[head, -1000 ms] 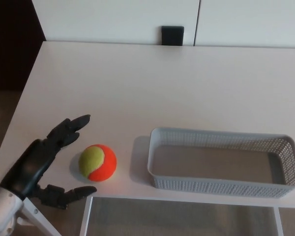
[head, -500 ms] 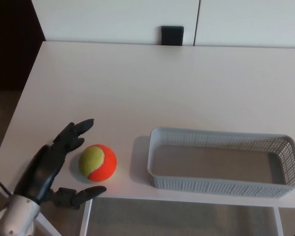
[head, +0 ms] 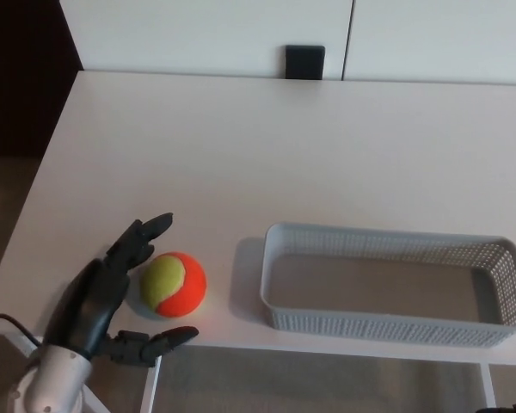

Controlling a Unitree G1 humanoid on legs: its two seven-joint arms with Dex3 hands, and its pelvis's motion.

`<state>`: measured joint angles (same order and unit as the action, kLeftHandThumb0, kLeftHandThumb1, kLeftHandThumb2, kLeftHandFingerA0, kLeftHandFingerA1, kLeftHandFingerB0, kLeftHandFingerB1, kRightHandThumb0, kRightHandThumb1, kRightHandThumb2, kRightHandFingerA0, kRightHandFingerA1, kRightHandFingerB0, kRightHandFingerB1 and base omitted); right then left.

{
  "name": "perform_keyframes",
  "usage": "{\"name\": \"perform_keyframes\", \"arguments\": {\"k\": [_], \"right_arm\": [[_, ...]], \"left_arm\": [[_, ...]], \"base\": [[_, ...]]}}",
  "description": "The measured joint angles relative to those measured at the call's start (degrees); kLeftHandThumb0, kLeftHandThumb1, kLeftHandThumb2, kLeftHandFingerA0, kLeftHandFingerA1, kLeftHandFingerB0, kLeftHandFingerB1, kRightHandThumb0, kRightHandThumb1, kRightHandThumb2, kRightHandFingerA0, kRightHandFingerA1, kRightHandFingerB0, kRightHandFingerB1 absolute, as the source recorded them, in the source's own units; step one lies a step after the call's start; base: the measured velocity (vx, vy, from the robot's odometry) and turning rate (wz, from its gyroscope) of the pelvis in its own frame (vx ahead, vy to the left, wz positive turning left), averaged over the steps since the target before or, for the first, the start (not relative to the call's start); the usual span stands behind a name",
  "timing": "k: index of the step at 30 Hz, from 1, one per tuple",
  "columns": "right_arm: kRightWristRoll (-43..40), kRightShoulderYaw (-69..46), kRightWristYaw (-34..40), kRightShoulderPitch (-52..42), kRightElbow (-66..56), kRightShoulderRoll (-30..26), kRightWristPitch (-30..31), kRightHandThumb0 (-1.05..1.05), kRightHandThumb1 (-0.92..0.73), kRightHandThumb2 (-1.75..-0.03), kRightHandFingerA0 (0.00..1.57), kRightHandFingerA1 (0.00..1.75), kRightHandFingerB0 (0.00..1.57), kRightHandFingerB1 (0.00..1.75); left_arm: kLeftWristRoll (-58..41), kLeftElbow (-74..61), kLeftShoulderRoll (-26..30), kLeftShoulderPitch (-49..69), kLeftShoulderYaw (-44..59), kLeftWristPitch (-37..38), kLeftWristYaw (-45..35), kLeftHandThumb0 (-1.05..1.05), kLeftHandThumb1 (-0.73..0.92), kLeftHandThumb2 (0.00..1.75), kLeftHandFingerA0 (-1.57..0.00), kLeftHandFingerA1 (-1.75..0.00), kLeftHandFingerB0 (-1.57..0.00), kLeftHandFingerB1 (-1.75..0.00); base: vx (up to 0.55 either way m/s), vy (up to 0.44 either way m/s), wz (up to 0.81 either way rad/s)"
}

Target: The robot walk towards a table in front and uses its left hand to pickup a tennis ball on the left side and put it in a container on the right hand side

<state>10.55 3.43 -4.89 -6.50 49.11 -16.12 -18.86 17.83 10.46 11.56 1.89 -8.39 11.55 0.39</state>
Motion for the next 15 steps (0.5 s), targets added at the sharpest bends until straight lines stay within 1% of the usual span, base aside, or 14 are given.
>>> {"name": "perform_keyframes", "arguments": {"k": [2,3,5,6,7,8,9,10,11,12,13,14,15], "right_arm": [[-0.1,-0.1,0.0,0.2,0.1,0.0,0.0,0.12,-0.67,-0.59,0.42,0.57,0.34,0.48],[-0.1,-0.2,0.0,0.3,0.1,0.0,0.0,0.11,-0.66,-0.59,0.42,0.57,0.33,0.46],[-0.2,-0.4,0.0,0.3,0.0,0.0,0.0,0.11,-0.66,-0.59,0.42,0.57,0.33,0.46],[-0.3,-0.4,0.0,0.3,-0.2,0.0,0.1,0.11,-0.66,-0.59,0.44,0.58,0.34,0.47],[-0.3,-0.4,0.0,0.3,-0.3,0.0,0.1,0.11,-0.66,-0.59,0.44,0.58,0.34,0.47],[-0.3,-0.4,0.0,0.3,-0.4,0.0,0.1,0.11,-0.67,-0.59,0.43,0.58,0.34,0.47],[-0.3,-0.4,0.0,0.4,-0.5,0.0,0.1,0.09,-0.67,-0.59,0.42,0.56,0.33,0.46],[-0.3,-0.4,0.0,0.4,-0.6,0.0,0.2,0.09,-0.67,-0.59,0.42,0.56,0.33,0.46],[-0.3,-0.4,0.0,0.5,-0.7,0.0,0.3,0.09,-0.67,-0.59,0.42,0.56,0.33,0.46],[-0.3,-0.4,0.0,0.5,-0.8,0.0,0.3,0.09,-0.67,-0.59,0.42,0.56,0.33,0.46],[-0.3,-0.4,0.0,0.7,-0.9,0.0,0.5,0.09,-0.67,-0.59,0.42,0.56,0.33,0.46],[-0.3,-0.4,0.0,0.8,-1.1,0.0,0.6,0.09,-0.67,-0.59,0.42,0.56,0.33,0.46],[-0.3,-0.4,0.0,1.0,-1.3,0.0,0.8,0.08,-0.67,-0.59,0.43,0.57,0.33,0.46]], "left_arm": [[0.9,0.0,-0.1,-0.2,-0.7,-0.6,0.7,-0.49,0.33,0.63,-0.30,-0.51,-0.14,-0.35],[1.6,0.0,-0.2,-0.4,-1.3,-0.8,1.1,-0.45,0.37,0.52,-0.40,-0.49,-0.17,-0.27],[2.7,0.1,-0.2,-0.7,-2.2,-1.1,2.0,-0.45,0.37,0.52,-0.40,-0.49,-0.17,-0.27],[3.6,0.3,-0.2,-1.0,-2.9,-1.3,2.5,-0.47,0.35,0.63,-0.53,-0.59,-0.15,-0.35],[3.9,0.4,-0.2,-1.1,-3.1,-1.4,2.7,-0.47,0.35,0.63,-0.53,-0.59,-0.15,-0.35],[4.7,0.4,-0.2,-1.5,-3.7,-1.8,3.3,-0.24,0.57,0.57,-0.96,-0.66,-0.33,-0.33],[5.0,0.4,-0.2,-1.6,-3.9,-2.0,3.5,-0.19,0.79,0.64,-1.13,-0.72,-0.56,-0.41],[5.6,0.3,-0.2,-2.1,-4.2,-2.6,3.7,-0.19,0.79,0.64,-1.13,-0.72,-0.56,-0.41],[6.0,0.0,-0.3,-2.8,-4.4,-3.5,3.7,-0.06,0.77,0.71,-1.24,-1.07,-0.79,-0.59],[6.1,-0.1,-0.3,-2.9,-4.5,-3.7,3.7,-0.06,0.77,0.71,-1.24,-1.07,-0.79,-0.59],[6.4,-0.7,-0.3,-3.5,-4.6,-4.5,3.6,0.02,0.73,0.79,-1.19,-1.21,-0.85,-0.69],[6.6,-1.2,-0.3,-3.9,-5.1,-5.3,3.5,0.02,0.73,0.79,-1.19,-1.21,-0.85,-0.69],[6.8,-1.7,-0.4,-4.2,-5.7,-5.9,3.4,0.07,0.66,0.89,-1.15,-1.26,-0.85,-0.88]], "base": [[0.00,0.000,0.00],[0.00,0.000,0.00],[0.00,0.000,0.00],[0.00,0.000,0.00],[0.00,0.000,0.00],[0.00,0.000,0.00],[0.00,0.000,0.00],[0.00,0.000,0.00],[0.00,0.000,0.00],[0.00,0.000,0.00],[0.00,0.000,0.00],[0.00,0.000,0.00],[0.00,0.000,0.00]]}}
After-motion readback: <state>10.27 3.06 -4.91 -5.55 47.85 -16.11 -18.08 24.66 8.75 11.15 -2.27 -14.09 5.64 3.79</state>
